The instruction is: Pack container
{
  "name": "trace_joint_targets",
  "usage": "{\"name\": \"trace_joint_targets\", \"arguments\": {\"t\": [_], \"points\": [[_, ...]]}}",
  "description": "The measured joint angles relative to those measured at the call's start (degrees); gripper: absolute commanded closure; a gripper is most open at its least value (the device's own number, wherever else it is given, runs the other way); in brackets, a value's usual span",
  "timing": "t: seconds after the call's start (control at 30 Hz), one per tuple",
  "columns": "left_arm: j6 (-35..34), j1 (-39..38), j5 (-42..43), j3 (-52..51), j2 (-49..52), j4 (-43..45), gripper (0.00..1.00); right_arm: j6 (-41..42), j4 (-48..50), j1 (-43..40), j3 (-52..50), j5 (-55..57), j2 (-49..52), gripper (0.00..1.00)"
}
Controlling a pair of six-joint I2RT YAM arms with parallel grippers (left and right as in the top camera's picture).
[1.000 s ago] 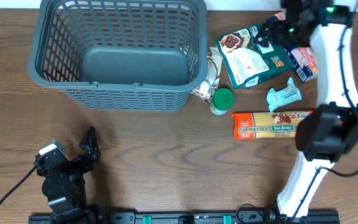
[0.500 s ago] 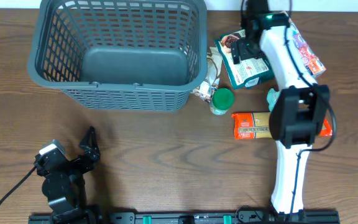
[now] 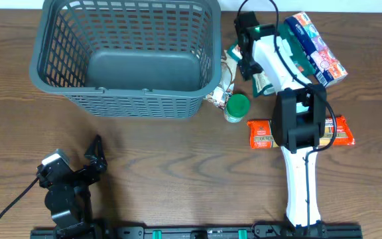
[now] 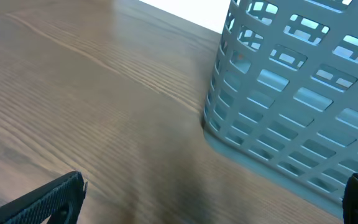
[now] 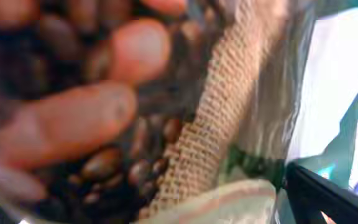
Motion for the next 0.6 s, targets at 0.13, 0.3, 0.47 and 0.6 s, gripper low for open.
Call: {"name": "trace_joint_targets", "arguments": {"t": [0.13, 0.3, 0.47, 0.6], "points": [[0.00, 0.02, 0.00, 0.00, 0.00, 0.00, 0.01, 0.50, -0.57, -0.02, 0.94, 4.26, 1.14, 0.01], [0.00, 0.00, 0.00, 0.00, 0.00, -0.02, 0.01, 0.66, -0.94, -0.35, 2.19, 6.80, 2.51, 0.20], [0.00, 0.00, 0.00, 0.00, 0.00, 0.00, 0.01, 0.39, -0.22, -1.29, 3.08, 5.05, 4.42, 0.68], [0.00, 0.02, 0.00, 0.00, 0.00, -0.02, 0.01, -0.83, 0.31, -2.27, 4.07, 3.52, 5.40, 0.99]]}}
